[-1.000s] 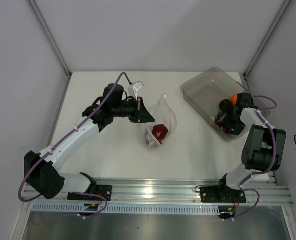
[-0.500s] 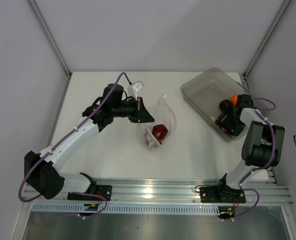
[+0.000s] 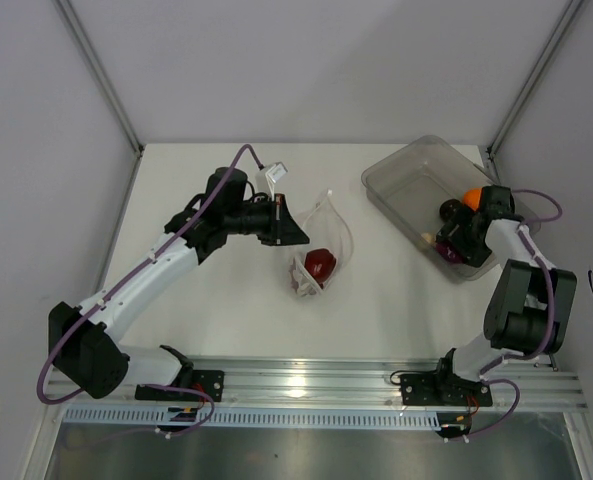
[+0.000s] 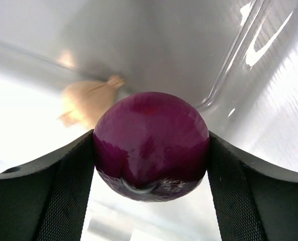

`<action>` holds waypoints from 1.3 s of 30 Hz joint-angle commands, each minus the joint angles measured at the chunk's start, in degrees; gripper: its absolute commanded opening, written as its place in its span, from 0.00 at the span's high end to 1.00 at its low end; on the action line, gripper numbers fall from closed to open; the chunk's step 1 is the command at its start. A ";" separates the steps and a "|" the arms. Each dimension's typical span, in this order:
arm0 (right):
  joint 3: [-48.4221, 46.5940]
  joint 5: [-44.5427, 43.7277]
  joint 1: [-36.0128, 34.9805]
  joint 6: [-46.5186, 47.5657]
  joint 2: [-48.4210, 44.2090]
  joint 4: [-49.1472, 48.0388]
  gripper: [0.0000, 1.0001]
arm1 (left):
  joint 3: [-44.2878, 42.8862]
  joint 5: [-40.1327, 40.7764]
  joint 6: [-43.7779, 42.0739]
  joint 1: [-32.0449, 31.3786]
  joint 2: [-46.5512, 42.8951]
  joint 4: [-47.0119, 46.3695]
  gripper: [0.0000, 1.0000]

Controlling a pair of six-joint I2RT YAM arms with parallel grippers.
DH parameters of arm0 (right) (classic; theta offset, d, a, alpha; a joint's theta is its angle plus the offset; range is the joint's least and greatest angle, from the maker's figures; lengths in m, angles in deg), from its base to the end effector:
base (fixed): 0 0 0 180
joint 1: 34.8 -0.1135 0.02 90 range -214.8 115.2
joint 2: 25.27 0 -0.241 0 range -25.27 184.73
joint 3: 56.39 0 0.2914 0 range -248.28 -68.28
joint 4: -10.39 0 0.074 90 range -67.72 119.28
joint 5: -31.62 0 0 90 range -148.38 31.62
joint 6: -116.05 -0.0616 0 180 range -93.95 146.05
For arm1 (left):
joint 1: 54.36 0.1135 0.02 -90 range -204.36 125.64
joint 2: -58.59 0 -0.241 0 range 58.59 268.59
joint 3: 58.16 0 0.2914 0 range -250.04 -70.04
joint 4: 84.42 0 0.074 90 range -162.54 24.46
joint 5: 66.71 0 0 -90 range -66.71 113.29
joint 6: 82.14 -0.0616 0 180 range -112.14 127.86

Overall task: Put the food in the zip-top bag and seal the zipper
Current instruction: Pick up the fake vegetable from the bin, then place the fake vegetable in the zipper food storage bag.

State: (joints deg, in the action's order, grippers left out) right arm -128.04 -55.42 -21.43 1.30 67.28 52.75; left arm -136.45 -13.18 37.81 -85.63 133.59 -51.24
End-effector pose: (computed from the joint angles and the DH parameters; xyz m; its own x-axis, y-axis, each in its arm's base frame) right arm 0.3548 -0.0811 0.1293 -0.7018 0.5966 -0.3893 0.5529 0.8008 0.2303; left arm 0.2850 -0.2159 0.3014 -0.7974 0.0145 -0.6033 0.5307 0.4929 -0.6895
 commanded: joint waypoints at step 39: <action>-15.99 2.14 -57.84 -0.21 -20.05 -0.24 0.42 | -0.30 1.40 1.07 1.47 -2.14 1.73 0.99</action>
State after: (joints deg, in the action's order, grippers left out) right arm -141.70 -50.85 -79.13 1.04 46.32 54.66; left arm -136.48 -12.26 38.08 -84.65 133.75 -48.81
